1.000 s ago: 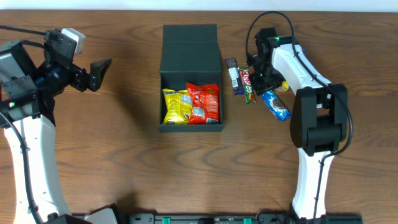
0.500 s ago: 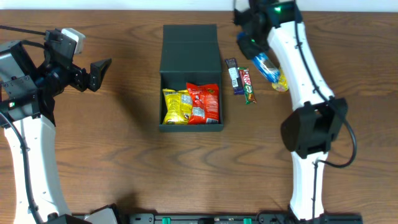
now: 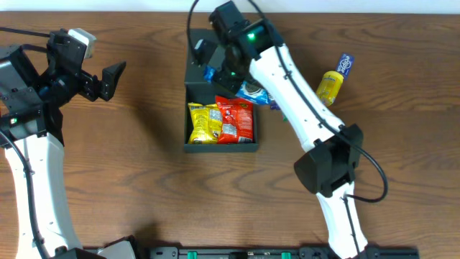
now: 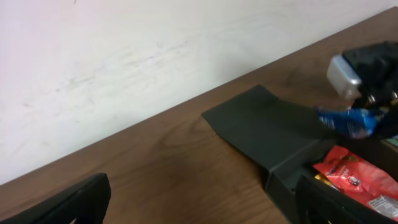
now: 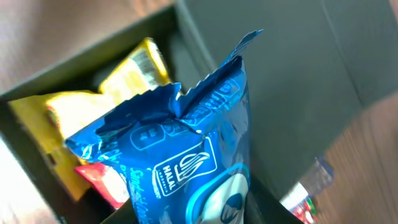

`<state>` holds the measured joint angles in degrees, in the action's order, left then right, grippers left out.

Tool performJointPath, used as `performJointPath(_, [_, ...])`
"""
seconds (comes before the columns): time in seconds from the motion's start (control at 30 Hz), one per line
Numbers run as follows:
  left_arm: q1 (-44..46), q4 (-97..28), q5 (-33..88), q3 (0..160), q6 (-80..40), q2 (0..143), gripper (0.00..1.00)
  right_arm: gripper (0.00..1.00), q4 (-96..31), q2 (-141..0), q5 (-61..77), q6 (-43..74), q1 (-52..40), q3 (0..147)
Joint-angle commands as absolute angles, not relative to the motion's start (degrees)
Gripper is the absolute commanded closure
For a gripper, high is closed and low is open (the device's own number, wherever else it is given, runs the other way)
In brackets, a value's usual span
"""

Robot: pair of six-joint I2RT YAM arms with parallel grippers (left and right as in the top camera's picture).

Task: Pack container
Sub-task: 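Carry the Oreo pack over the box and lower it inside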

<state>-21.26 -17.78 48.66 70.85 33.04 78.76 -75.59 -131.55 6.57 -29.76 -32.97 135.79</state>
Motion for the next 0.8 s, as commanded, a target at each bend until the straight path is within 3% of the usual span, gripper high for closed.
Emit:
performJointPath(0.0, [-21.39,-17.65,48.31,71.2,33.71,79.4,0.05,0.8,-75.55,-132.51,7.11,-32.18,-34.09,135.74])
performJointPath(0.5, [-21.39,-17.26,48.31,71.2,34.74,79.4,0.05,0.81,-72.49,-140.0,10.92,-36.14,-36.93,135.63])
performJointPath(0.53, [-21.37,-17.26,48.31,71.2,34.72,79.4,0.05,0.78,-71.99,-140.57,10.83,-36.34,-37.08,135.61])
performJointPath(0.6, [-21.37,-17.28,48.34,71.2,34.72,79.4,0.05,0.59,-71.55,-141.05,10.66,-36.32,-37.21,135.61])
performJointPath(0.67, [-21.39,-17.28,48.34,71.2,34.72,79.37,0.05,0.57,-71.61,-141.08,11.03,-36.27,-37.28,135.61])
performJointPath(0.7, [-21.39,-17.28,48.34,71.2,34.74,79.37,0.05,0.51,-71.66,-141.05,11.0,-36.25,-37.32,135.63])
performJointPath(0.73, [-21.39,-17.28,48.34,71.2,34.72,79.37,0.05,0.31,-71.66,-141.03,11.0,-36.25,-37.41,135.63])
performJointPath(0.77, [-21.37,-17.26,48.34,71.2,34.72,79.37,0.05,0.2,-71.66,-140.97,10.96,-36.12,-37.45,135.66])
